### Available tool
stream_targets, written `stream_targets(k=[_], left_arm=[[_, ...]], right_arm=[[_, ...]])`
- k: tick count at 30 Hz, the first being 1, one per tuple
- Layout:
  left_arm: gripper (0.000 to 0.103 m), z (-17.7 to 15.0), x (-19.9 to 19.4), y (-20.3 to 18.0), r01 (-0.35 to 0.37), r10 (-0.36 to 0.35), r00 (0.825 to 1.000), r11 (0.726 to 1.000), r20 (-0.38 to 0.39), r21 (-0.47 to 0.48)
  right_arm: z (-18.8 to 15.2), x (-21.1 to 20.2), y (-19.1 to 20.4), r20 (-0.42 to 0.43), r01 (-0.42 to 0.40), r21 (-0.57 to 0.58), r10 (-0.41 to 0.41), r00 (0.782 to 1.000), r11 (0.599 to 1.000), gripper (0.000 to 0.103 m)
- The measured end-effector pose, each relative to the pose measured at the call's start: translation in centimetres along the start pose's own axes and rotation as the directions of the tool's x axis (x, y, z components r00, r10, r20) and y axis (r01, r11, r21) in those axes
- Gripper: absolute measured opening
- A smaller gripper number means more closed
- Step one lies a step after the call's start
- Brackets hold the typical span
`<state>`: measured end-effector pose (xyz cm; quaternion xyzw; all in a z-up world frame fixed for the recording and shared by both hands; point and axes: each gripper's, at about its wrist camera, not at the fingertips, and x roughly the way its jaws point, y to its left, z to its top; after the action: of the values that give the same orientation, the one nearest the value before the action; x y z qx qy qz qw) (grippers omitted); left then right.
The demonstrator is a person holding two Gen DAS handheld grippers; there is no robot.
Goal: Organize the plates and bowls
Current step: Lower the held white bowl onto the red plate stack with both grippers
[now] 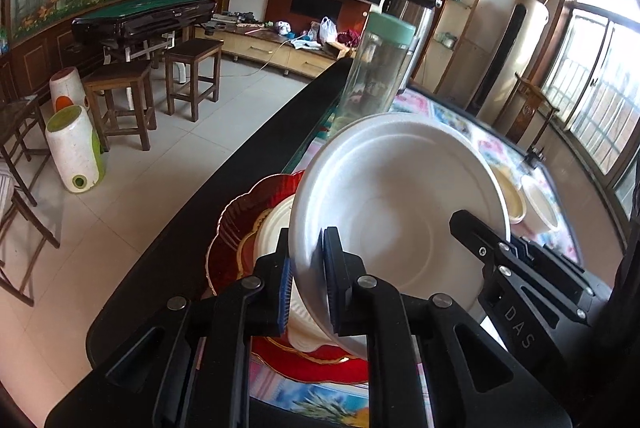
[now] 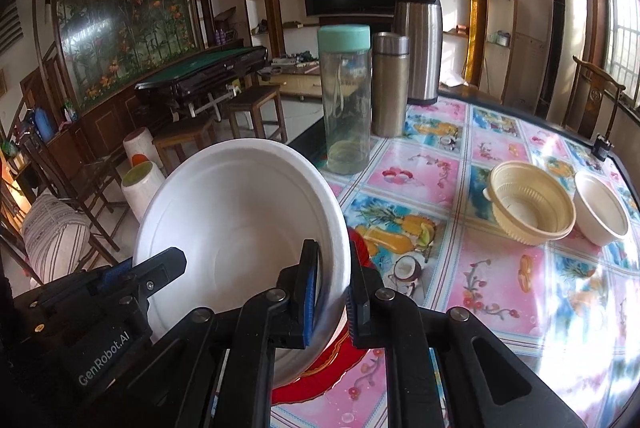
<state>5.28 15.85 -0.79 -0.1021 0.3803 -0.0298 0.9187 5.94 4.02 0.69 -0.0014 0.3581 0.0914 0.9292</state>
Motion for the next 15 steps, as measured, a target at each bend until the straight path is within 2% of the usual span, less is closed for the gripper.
stream_targets(k=[4,6,8,10,13,15], left_arm=[[0.014,-0.1,1.4,0.3,-0.051,0.051,0.999,0.999,-0.008,0.014],[0.014,-0.1,2.0,0.3,-0.112,0.112,0.994,0.993,0.003,0.038],[0.014,-0.1,2.4,0.7,-0.12,0.12,0.993,0.992,-0.003,0.041],[0.014,-0.1,2.7,1.2,-0.125,0.125,0.992,0.992,-0.012,0.032],[0.014,0.0,2.8,1.8,-0.133,0.133,0.991,0.991,-0.017,0.02],[0.014,0.1,2.6,2.1,-0.137,0.137,0.99,0.99,-0.014,0.015]], right_arm=[[-0.5,2.5,0.2,-0.05,0.022,-0.011,-0.022,0.999,1.0,0.01],[-0.7,3.7,0.2,-0.076,0.024,-0.01,-0.025,0.997,1.0,0.009],[-0.9,4.7,-0.1,-0.106,0.016,-0.001,-0.016,0.994,1.0,0.01],[-1.2,5.9,-0.2,-0.157,0.0,-0.021,-0.004,0.988,1.0,0.015],[-1.3,6.2,-0.4,-0.16,-0.014,-0.019,0.011,0.987,1.0,0.016],[-1.0,5.9,-0.9,-0.155,-0.049,0.006,0.049,0.987,0.999,0.034]])
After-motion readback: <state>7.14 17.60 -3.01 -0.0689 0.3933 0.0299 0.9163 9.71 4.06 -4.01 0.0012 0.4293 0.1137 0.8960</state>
